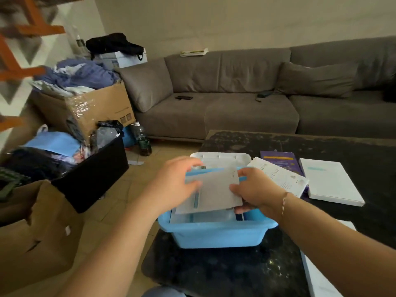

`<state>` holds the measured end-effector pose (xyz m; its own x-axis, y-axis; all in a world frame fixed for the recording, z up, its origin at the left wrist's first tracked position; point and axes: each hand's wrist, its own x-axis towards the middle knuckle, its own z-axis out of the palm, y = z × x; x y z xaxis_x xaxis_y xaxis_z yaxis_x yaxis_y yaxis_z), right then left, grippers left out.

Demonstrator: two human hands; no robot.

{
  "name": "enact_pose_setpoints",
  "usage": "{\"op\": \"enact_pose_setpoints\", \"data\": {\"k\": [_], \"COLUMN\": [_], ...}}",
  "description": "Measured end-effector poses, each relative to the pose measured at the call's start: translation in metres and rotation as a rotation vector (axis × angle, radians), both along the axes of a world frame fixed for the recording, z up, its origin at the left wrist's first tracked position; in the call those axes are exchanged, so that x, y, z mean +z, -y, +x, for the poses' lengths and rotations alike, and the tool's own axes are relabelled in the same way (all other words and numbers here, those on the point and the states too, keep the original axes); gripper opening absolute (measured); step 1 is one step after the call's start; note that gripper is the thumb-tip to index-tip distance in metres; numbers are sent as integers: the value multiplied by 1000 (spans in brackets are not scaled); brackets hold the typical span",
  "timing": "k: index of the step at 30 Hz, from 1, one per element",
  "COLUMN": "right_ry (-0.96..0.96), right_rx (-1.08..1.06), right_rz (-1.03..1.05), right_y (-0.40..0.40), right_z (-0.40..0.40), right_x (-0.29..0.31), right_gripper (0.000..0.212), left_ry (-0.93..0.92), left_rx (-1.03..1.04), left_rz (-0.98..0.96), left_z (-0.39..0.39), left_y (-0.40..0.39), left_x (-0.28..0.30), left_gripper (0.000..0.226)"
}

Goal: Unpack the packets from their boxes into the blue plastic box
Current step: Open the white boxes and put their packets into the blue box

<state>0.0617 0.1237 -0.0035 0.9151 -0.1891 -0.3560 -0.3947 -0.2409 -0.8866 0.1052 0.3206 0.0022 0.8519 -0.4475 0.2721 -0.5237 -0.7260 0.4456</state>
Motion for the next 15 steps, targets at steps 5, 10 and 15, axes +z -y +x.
{"op": "enact_pose_setpoints", "data": {"k": [5, 10, 15], "right_ry": [-46, 16, 21], "right_rx": [87, 270, 413], "right_rz": [-141, -562, -882], "right_y": [-10, -5, 2], "right_z": [6, 5, 2], "right_x": [-18, -18, -15], "right_gripper": [22, 32, 46], "left_ry": [-249, -315, -351], "left_rx": [-128, -190, -199], "left_rz": [261, 419, 552], "left_z": [9, 9, 16], "left_y": [1, 1, 4], "left_x": [-22, -25, -22], "left_gripper": [67, 77, 80]}}
